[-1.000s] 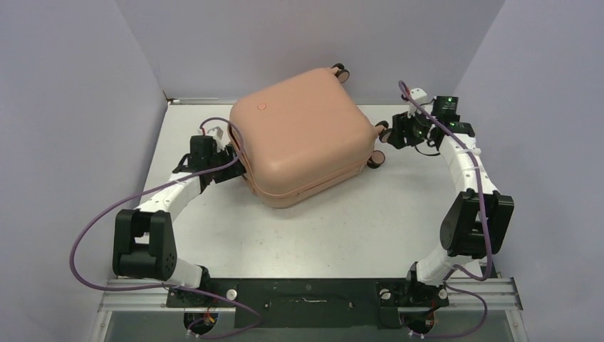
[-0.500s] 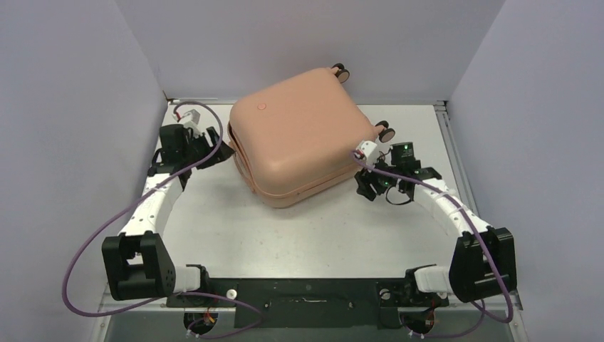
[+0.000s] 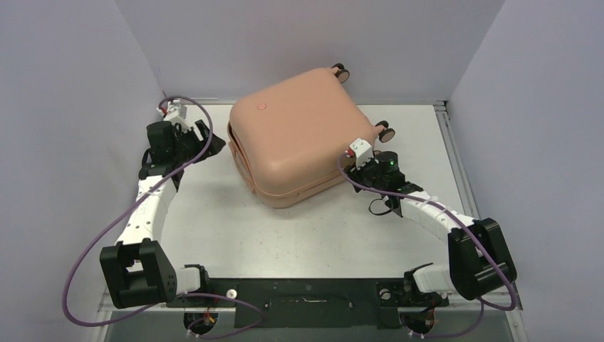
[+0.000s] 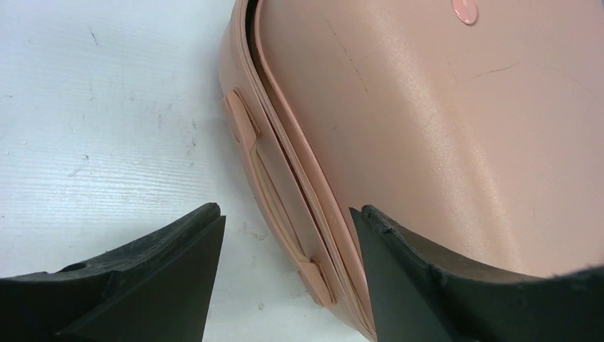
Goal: Pack the luggage
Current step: Zip the luggage at the center of the board.
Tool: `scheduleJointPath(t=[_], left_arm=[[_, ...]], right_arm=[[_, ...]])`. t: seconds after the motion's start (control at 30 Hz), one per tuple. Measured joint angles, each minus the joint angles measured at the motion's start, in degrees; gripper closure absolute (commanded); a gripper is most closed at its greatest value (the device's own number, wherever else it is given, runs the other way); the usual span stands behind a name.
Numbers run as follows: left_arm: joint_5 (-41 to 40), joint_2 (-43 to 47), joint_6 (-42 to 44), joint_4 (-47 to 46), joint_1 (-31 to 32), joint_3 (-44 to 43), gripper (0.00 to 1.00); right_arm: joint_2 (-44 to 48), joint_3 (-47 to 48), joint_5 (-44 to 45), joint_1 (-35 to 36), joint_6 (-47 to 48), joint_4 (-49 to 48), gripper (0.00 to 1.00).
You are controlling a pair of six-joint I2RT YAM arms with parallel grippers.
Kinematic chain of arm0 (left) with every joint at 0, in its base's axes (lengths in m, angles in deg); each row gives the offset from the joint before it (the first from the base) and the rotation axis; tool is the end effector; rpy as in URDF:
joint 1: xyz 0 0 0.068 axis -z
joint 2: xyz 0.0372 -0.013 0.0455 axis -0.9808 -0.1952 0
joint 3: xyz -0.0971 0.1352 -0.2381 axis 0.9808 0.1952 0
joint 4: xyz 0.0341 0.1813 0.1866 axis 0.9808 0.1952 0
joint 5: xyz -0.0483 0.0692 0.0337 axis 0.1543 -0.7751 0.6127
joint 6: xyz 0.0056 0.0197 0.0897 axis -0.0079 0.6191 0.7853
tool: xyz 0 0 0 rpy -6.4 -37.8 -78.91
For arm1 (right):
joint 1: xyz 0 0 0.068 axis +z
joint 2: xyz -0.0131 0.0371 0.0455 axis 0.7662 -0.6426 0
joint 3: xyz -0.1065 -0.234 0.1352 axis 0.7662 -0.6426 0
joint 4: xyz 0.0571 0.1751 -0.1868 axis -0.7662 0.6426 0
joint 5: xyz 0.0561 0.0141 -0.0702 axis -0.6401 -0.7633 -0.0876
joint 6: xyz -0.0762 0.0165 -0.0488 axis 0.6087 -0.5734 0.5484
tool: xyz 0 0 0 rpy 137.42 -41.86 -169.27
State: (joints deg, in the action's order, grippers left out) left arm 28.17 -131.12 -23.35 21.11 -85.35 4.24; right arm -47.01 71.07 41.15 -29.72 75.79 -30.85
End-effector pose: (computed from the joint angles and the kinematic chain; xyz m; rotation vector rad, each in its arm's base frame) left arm 0.3267 0.0072 0.2993 -0.3104 2.0590 -0.5716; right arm 0.2880 0.1299 0.2091 -0.8181 1.9237 0.3186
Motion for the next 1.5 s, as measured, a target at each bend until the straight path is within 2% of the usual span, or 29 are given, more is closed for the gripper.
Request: scheduleJointPath(t=[0.07,0.1,0.2,0.23,0.57,0.93,1.33,1.5], left_arm=[[-0.1,0.0,0.0,-0.3,0.0,-0.1,0.31],[-0.2,0.0,0.0,-0.4,0.0,-0.3,0.31],[-0.3,0.0,-0.1,-0.4,0.0,-1.2,0.31],[-0.3,0.0,-0.1,-0.4,0.0,-1.7,0.31],[0.5,-0.4,-1.2,-1.9,0.5,-7.3,0.31],[0.9,-0.5,-1.3,-1.9,3.9,-7.7,0.31],[0.9,-0.5,1.8,-1.1,8.6,-10.5,0.31],[0.9,-0.5,2.8,-0.7,9.6,-10.5,0.31]], right_arm=[[-1.9,-0.1,1.1,-0.1,-0.5,-1.4,0.58],[-2.6,0.0,1.2,-0.2,-0.5,-2.0,0.65],[-5.1,0.0,1.0,-1.2,-1.0,-3.3,0.93],[-5.9,0.1,0.8,-1.7,-1.0,-3.5,0.94],[-5.1,-0.9,-5.1,-7.1,-1.9,-4.7,0.95],[-0.3,-3.8,-8.1,-10.9,-1.1,-4.3,0.95],[-0.4,-3.2,-10.5,-14.1,-1.3,-2.8,0.95],[-5.0,1.7,-10.2,-17.5,-6.3,-0.7,0.95]])
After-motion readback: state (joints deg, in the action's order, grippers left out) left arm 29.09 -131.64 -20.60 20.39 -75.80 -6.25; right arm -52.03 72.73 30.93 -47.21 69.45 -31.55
